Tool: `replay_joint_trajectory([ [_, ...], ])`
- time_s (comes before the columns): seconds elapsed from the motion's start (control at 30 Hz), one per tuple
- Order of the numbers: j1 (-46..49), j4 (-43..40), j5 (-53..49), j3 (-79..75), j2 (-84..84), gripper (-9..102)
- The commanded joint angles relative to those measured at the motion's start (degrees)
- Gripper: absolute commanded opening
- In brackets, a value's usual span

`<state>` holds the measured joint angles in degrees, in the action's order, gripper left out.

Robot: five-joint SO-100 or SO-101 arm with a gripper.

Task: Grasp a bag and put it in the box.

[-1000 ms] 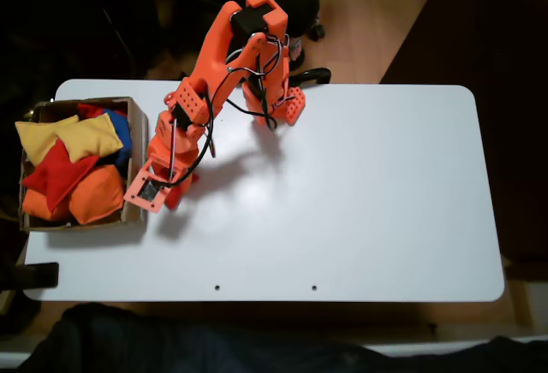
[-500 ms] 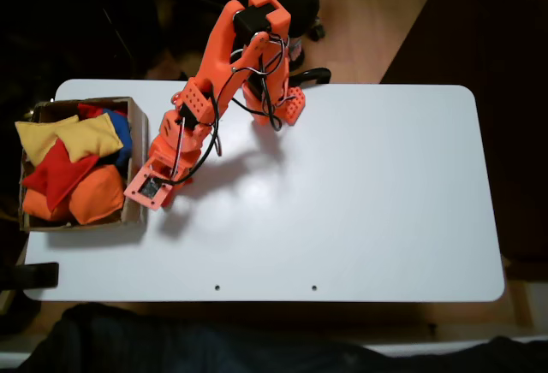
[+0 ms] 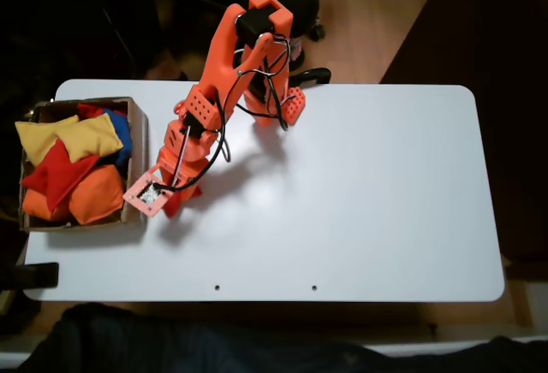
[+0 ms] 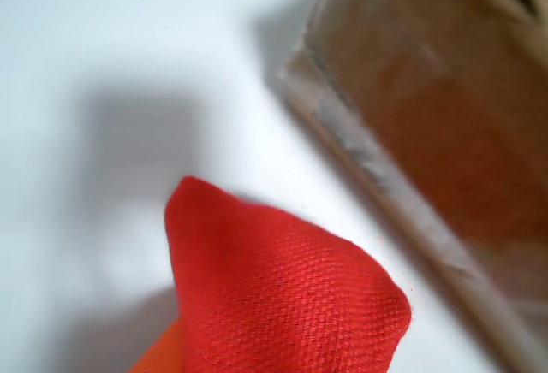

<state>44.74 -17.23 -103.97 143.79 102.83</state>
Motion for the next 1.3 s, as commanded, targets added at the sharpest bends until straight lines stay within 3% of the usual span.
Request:
replay_joint_trajectory([
  [0.0, -1.23, -10.81, 2.72, -6.68, 2.2, 0],
  [0.13, -2.55, -27.16, 5.71, -16.88, 2.64, 0],
  [0.3, -4.13, -39.64, 8.17, -24.79, 3.08, 0],
  [0.7, -6.42, -47.81, 13.62, -30.76, 5.01, 0],
  [1.27, -8.0, -71.98, 20.74, -51.68, 5.01, 0],
])
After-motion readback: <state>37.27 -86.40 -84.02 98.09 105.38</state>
